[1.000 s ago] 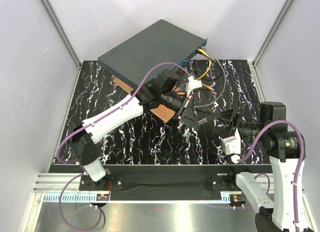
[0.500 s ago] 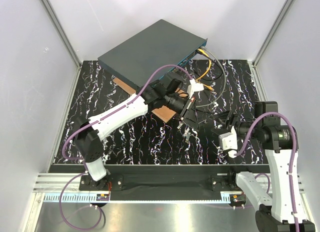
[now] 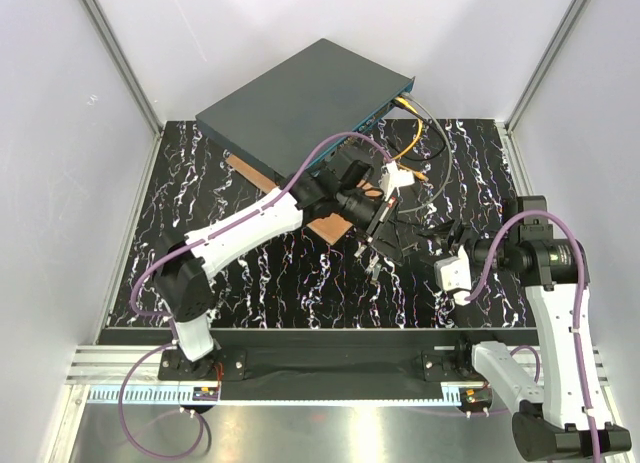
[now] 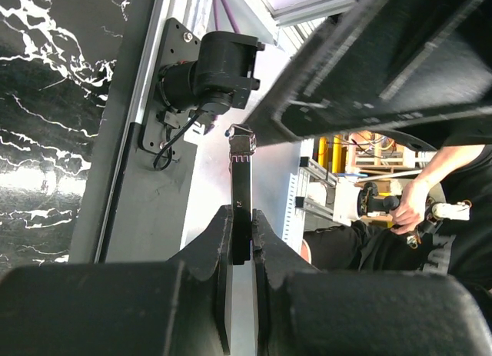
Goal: Insert the plug into the switch port
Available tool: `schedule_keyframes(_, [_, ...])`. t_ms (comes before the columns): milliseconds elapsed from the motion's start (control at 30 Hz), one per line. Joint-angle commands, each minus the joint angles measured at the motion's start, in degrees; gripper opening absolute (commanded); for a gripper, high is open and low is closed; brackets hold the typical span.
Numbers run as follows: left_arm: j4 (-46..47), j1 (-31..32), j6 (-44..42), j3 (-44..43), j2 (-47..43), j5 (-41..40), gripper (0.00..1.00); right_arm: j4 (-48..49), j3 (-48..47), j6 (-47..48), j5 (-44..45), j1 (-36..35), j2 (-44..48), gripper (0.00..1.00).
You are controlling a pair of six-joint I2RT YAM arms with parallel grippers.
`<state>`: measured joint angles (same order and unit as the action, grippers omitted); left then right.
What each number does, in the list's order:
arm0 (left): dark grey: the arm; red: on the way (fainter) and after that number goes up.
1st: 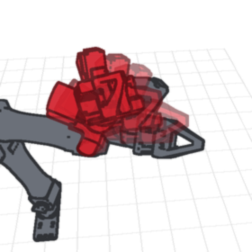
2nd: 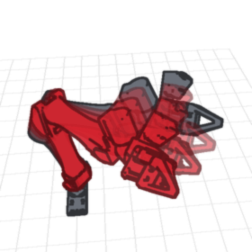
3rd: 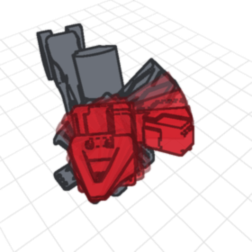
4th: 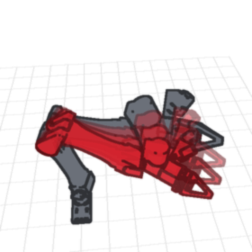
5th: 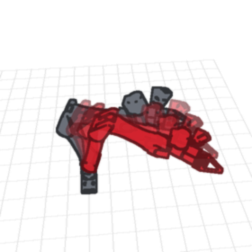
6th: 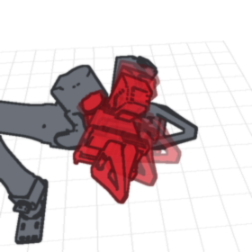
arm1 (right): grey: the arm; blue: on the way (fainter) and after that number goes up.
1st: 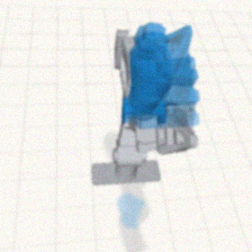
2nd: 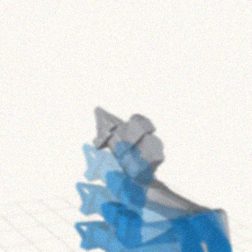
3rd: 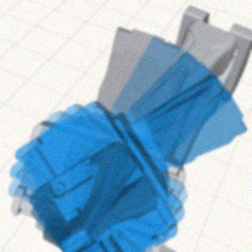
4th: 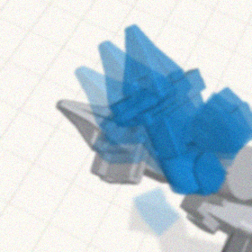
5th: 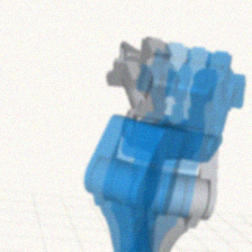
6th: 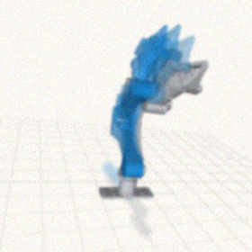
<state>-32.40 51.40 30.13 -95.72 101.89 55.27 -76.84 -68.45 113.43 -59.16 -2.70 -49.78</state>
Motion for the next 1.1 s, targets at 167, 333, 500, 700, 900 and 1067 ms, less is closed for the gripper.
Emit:
schedule_keyframes(167, [5.1, 0.8, 2.9, -3.5, 1.6, 2.4, 0.00, -16.7, 0.6, 15.9, 1.1, -0.8, -0.9, 0.58])
schedule_keyframes(333, [6.0, 0.9, 3.5, -3.9, 1.7, 3.3, 0.00, -16.8, 0.5, 15.8, 1.3, -0.9, -1.6, 0.55])
schedule_keyframes(500, [6.2, 1.0, 3.9, -3.9, 1.7, 3.2, 0.00, -15.9, 0.7, 15.1, 1.1, -1.0, -1.5, 0.52])
schedule_keyframes(700, [6.7, 1.1, 4.1, -4.4, 2.0, 3.3, 0.00, -15.4, 0.6, 14.3, 1.1, -1.1, -1.7, 0.46])
schedule_keyframes(900, [6.9, 1.2, 4.1, -4.5, 2.1, 3.4, 0.00, -13.3, 1.2, 12.4, 0.9, -1.1, -1.3, 0.34])
schedule_keyframes(1067, [6.7, 1.4, 3.3, -4.6, 1.9, 3.3, 0.01, -12.9, 0.9, 11.8, 0.7, -1.1, -1.5, 0.27])
